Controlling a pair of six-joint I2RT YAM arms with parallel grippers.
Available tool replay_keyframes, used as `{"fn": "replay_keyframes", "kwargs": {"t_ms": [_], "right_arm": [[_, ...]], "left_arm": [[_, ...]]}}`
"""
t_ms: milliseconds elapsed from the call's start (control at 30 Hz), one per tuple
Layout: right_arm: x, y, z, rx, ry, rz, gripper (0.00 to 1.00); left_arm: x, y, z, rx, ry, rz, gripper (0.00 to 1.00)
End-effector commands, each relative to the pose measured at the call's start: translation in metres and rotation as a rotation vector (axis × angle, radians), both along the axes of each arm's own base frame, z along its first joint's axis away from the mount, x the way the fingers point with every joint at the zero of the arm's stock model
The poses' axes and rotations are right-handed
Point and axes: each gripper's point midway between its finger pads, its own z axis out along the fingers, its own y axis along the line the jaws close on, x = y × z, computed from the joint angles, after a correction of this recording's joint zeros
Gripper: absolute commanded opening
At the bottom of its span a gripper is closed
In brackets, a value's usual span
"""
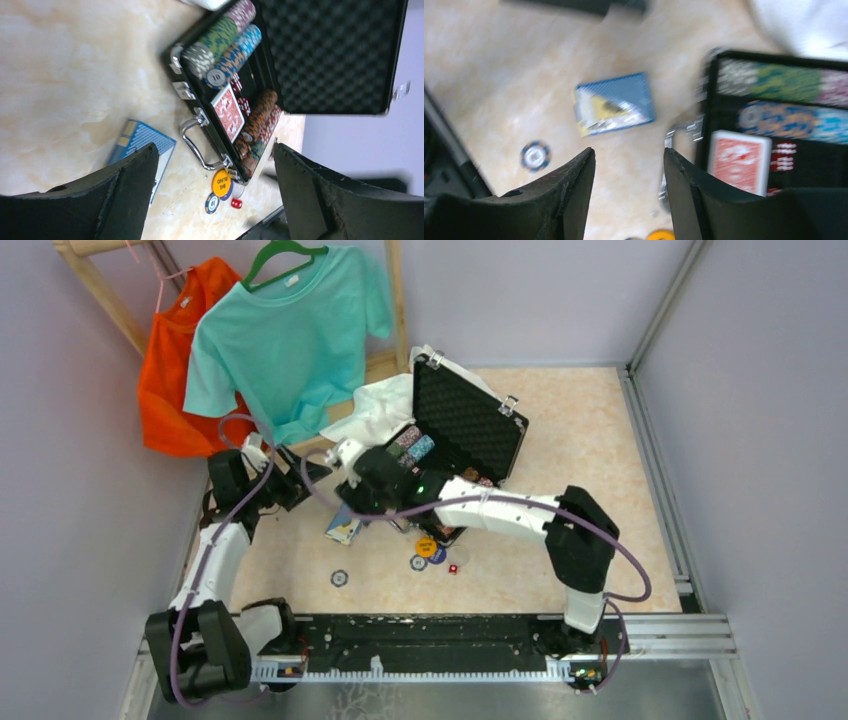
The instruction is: Pack up texas hold em set
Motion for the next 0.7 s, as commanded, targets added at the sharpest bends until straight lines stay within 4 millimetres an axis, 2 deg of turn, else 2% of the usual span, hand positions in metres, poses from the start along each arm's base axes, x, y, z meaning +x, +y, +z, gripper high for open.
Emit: {"fn": "replay_keyframes", "kwargs": {"t_ms": [0,100,267,533,667], "right_arm": [[-0.066,0.009,-0.026,-0.079,0.043,0.044,0.55],[-0.098,0.023,-0.041,-0.126,0.038,0.080,0.59],[-0.125,0.041,-0.061,-0.163,0.038,0.110,0.61],[-0.138,0.058,-0.086,-0.191,0.077,0.132,0.63],[-0.142,0.069,-0.092,-0.184,0.089,0.150,0.63]], "left_arm": [[0.009,0.032,0.004,-0.055,0.048,0.146,0.95],[0.010,0.050,0.001,-0.078,0.055,0.185,0.96],[0.004,0.077,-0.019,-0.063,0.124,0.214,0.98],[-0.010,0.092,-0.044,-0.157,0.172,0.303,0.99],[-0.017,0.100,-0.052,-0.172,0.186,0.345,0.99]]}}
